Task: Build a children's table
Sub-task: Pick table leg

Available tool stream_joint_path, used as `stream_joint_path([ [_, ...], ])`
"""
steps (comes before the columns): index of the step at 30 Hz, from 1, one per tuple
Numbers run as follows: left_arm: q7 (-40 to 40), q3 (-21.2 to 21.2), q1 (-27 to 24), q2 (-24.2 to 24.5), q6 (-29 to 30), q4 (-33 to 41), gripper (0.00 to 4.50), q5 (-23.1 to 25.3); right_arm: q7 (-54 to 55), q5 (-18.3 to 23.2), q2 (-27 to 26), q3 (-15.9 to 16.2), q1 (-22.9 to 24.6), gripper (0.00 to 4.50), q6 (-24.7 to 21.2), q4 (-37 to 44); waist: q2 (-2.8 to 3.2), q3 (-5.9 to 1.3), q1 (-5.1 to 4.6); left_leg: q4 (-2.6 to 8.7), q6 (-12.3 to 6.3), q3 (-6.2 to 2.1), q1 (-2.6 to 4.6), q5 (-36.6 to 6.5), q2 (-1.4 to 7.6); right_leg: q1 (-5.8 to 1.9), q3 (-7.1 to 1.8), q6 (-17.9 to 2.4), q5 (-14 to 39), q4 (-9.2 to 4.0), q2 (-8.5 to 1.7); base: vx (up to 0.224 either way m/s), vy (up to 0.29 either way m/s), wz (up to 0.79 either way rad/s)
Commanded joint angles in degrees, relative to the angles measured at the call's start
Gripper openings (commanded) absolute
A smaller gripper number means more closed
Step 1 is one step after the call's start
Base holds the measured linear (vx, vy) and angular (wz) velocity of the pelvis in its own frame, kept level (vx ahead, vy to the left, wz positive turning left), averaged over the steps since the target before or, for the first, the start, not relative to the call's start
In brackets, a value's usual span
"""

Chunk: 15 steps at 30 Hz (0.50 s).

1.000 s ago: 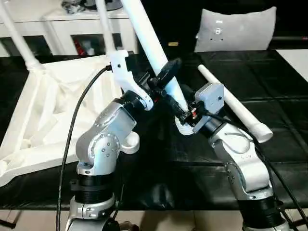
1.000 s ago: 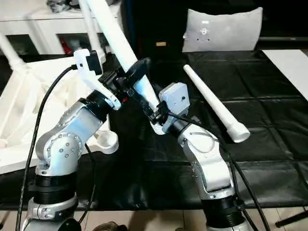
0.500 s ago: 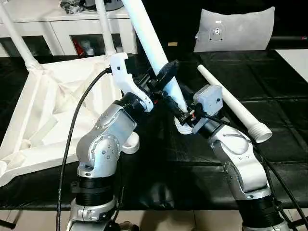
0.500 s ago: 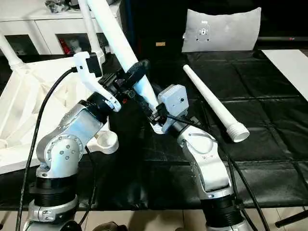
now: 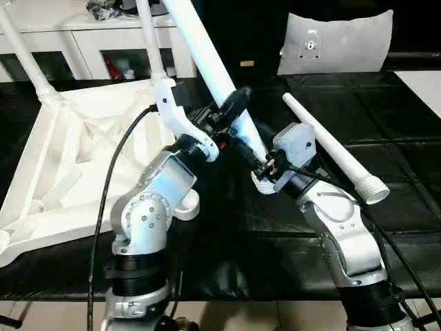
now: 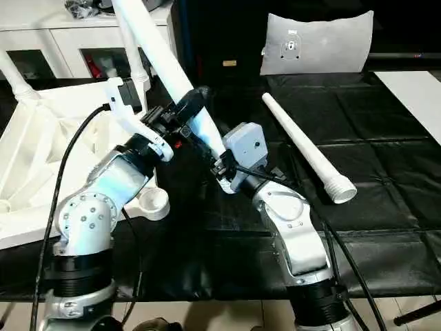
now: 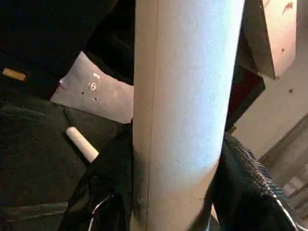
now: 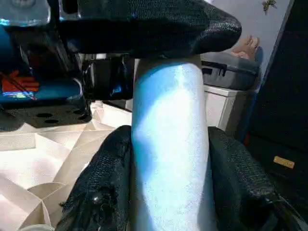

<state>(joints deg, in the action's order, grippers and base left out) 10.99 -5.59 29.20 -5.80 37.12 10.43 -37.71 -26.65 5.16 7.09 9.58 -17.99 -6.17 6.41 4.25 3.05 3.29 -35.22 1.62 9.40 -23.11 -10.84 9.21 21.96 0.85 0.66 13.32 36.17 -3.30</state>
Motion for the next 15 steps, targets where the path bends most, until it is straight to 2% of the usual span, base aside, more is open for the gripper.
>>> stream_joint_path([
  [1,2.30,3.69,0.29,2.46,-1.13,0.17,1.85,4.26,-0.92,-0.01,0.09,2.07,-0.95,1.85,-0.57,0.86,-0.58,-3.98,-0.01,3.58,-3.58,-1.27,1.25,-4.70,2.96,-2.46,-1.75,-11.65,-1.92,-3.97,-3.70,0.000,0.000,0.00],
  [4,3.30,4.36,0.59,3.78,-1.75,-0.41,1.83,5.14,-1.81,1.39,-0.03,2.01,-0.84,1.85,-2.02,0.95,-0.51,-3.98,-0.13,3.67,-2.88,-1.25,1.30,-4.83,3.04,-2.54,-1.70,-12.01,-2.85,-3.80,-3.67,0.000,0.000,0.00],
  [5,3.64,3.75,1.24,4.42,-2.21,-1.12,1.82,5.14,-2.51,2.46,-0.12,1.91,-0.80,2.20,-3.47,1.14,-0.44,-3.95,-0.16,3.68,-2.75,-1.23,1.31,-5.05,3.01,-2.55,-1.69,-12.14,-2.78,-3.81,-3.66,0.000,0.000,0.00],
  [6,3.68,3.18,1.61,4.61,-2.36,-1.53,1.82,4.96,-2.78,2.72,-0.06,1.97,-0.76,2.20,-4.14,1.29,-0.31,-3.99,-0.16,3.67,-2.47,-1.25,1.36,-5.26,3.00,-2.57,-1.69,-12.27,-2.84,-3.76,-3.68,0.000,0.000,0.00],
  [8,4.10,2.64,2.31,5.23,-2.81,-2.35,1.82,5.00,-3.27,3.58,-0.06,1.92,-0.77,2.54,-5.56,1.52,-0.59,-4.00,-0.19,3.68,-2.23,-1.19,1.34,-5.36,2.93,-2.61,-1.70,-12.41,-3.06,-3.78,-3.60,0.000,0.000,0.00],
  [11,5.10,2.01,3.53,6.36,-3.34,-3.86,1.82,4.87,-4.70,6.61,-0.33,1.45,-1.13,2.64,-8.84,2.07,-0.49,-4.02,-0.21,3.66,-2.32,-1.21,1.38,-5.21,2.86,-2.63,-1.74,-12.56,-3.26,-3.72,-3.64,0.000,0.000,0.00],
  [12,5.77,1.62,4.25,7.20,-3.87,-4.89,1.82,4.88,-4.98,7.26,0.03,1.07,-1.44,2.89,-10.29,2.49,-0.49,-4.07,-0.16,3.64,-2.30,-1.22,1.44,-5.03,2.83,-2.59,-1.69,-12.65,-3.24,-3.68,-3.62,0.000,0.000,0.00],
  [15,6.79,1.52,4.90,8.23,-3.89,-5.74,1.82,4.95,-5.32,9.15,0.19,0.19,-1.85,3.08,-13.13,3.15,-0.53,-4.06,-0.12,3.64,-2.23,-1.18,1.46,-4.76,2.90,-2.59,-1.71,-12.83,-3.46,-3.61,-3.65,0.000,0.000,0.00],
])
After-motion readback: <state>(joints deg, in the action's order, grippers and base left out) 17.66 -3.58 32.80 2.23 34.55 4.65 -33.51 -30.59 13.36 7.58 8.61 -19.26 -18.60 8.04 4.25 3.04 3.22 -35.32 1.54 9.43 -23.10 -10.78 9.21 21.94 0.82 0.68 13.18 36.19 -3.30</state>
